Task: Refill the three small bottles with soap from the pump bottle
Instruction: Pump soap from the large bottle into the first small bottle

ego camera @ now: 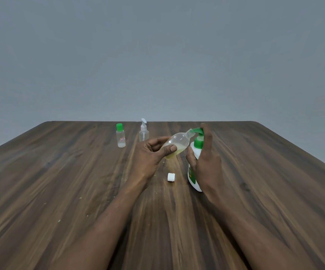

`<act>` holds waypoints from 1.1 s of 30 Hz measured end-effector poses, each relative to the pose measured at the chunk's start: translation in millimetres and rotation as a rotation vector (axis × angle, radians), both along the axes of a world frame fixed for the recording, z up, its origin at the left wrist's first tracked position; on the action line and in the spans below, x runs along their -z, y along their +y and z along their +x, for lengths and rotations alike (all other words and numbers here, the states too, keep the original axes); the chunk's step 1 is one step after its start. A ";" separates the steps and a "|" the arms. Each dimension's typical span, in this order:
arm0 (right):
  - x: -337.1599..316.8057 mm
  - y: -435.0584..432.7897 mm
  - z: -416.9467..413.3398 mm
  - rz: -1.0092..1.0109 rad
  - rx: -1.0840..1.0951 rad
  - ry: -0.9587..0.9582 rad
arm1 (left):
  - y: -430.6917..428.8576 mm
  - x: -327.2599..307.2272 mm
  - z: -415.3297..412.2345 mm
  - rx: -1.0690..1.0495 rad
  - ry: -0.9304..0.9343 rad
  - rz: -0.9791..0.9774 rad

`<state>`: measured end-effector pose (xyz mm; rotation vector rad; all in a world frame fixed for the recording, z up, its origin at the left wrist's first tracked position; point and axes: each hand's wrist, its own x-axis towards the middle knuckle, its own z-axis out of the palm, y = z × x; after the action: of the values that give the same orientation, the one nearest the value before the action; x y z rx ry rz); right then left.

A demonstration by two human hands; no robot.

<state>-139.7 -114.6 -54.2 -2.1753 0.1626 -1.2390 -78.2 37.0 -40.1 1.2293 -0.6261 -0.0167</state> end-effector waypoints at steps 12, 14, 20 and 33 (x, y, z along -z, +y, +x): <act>-1.6 -0.6 -2.3 0.021 -0.037 0.040 | 1.9 0.2 -0.4 -0.007 -0.002 0.022; -2.0 -0.2 -2.7 0.027 -0.044 0.040 | 3.1 0.5 -0.6 -0.005 -0.008 0.023; -1.9 1.1 -2.6 0.013 -0.016 0.020 | 1.3 -0.3 -1.2 0.004 0.002 0.003; -1.4 0.3 -2.3 0.030 -0.038 0.015 | 1.6 -0.5 -2.7 -0.004 -0.008 0.014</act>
<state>-142.0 -114.3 -52.8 -2.1533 0.1442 -1.1916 -80.9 38.6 -39.6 1.2450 -0.6317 -0.0130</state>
